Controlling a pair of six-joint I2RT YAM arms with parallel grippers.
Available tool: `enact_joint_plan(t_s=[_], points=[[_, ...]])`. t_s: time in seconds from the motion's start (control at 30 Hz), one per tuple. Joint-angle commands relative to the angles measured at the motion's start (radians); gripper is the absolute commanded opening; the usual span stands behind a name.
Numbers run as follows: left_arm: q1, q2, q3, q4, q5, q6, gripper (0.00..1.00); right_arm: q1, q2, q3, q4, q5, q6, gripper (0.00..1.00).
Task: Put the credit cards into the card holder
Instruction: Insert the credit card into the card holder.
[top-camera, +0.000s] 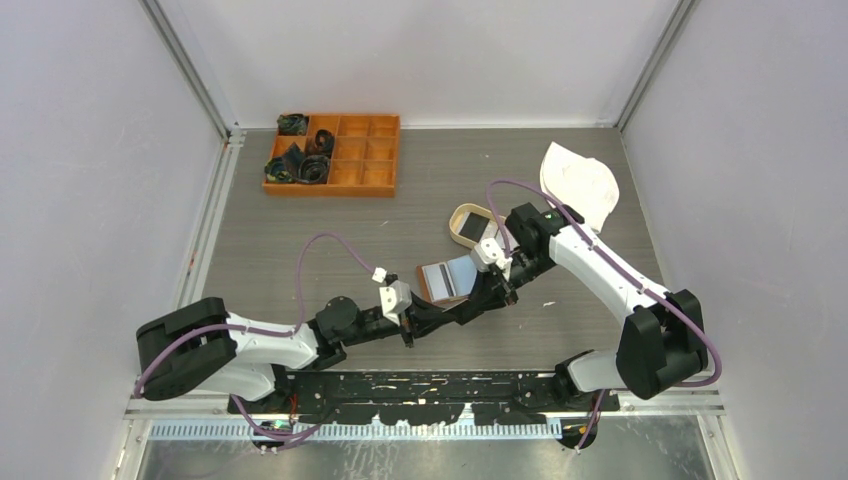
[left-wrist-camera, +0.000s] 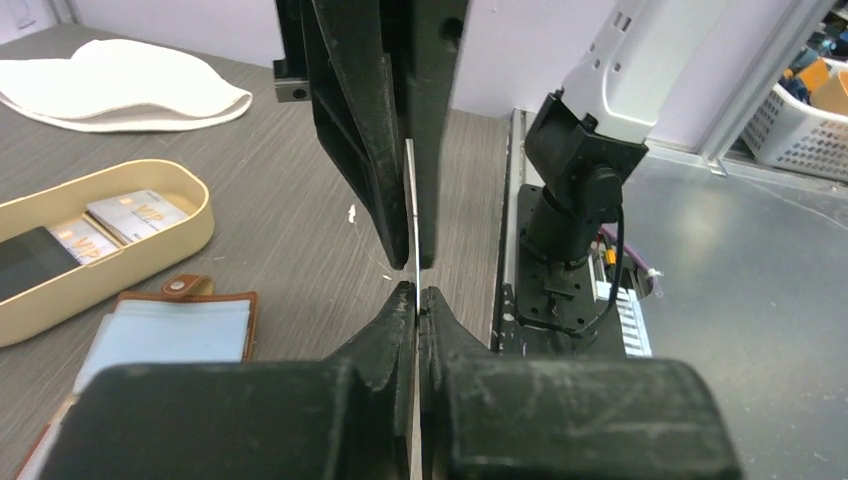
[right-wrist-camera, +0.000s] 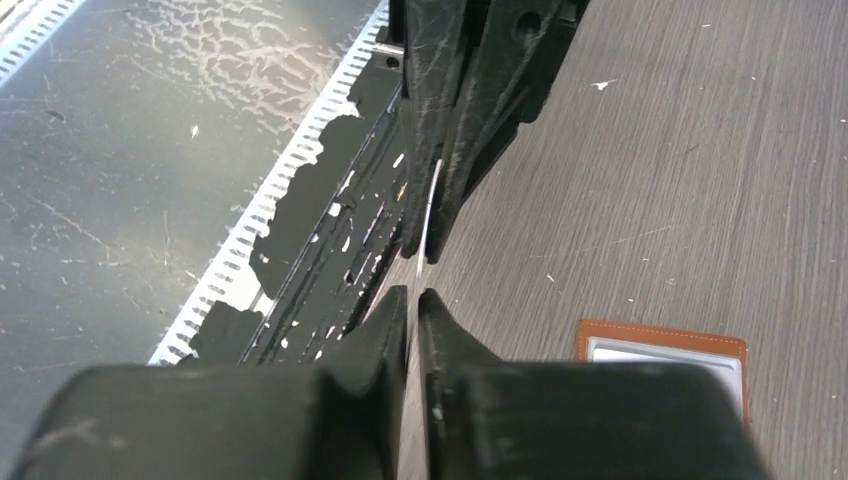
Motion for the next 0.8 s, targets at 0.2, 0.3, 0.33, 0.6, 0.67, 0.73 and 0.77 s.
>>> enact_joint_plan(t_s=[0.2, 0.3, 0.33, 0.6, 0.67, 0.73, 0.77], points=[[0.002, -0.048, -0.075, 0.236, -0.173, -0.194, 0.0, 0.009, -0.038, 0.021, 0.211, 0.069, 0.384, 0.55], [0.006, -0.053, -0.088, 0.238, -0.205, -0.256, 0.0, 0.01, -0.032, 0.026, 0.239, 0.075, 0.443, 0.58], [0.012, -0.057, -0.09, 0.239, -0.21, -0.275, 0.0, 0.009, -0.03, 0.027, 0.252, 0.08, 0.469, 0.58], [0.063, -0.088, -0.101, 0.239, -0.209, -0.366, 0.0, 0.016, -0.02, 0.018, 0.396, 0.106, 0.686, 0.58], [0.071, -0.085, -0.1, 0.239, -0.191, -0.376, 0.0, 0.017, -0.017, 0.018, 0.412, 0.096, 0.715, 0.59], [0.079, -0.076, -0.1, 0.239, -0.175, -0.387, 0.0, 0.019, -0.012, 0.019, 0.424, 0.081, 0.743, 0.58], [0.085, -0.072, -0.1, 0.239, -0.167, -0.394, 0.0, 0.02, -0.01, 0.021, 0.428, 0.073, 0.755, 0.58]])
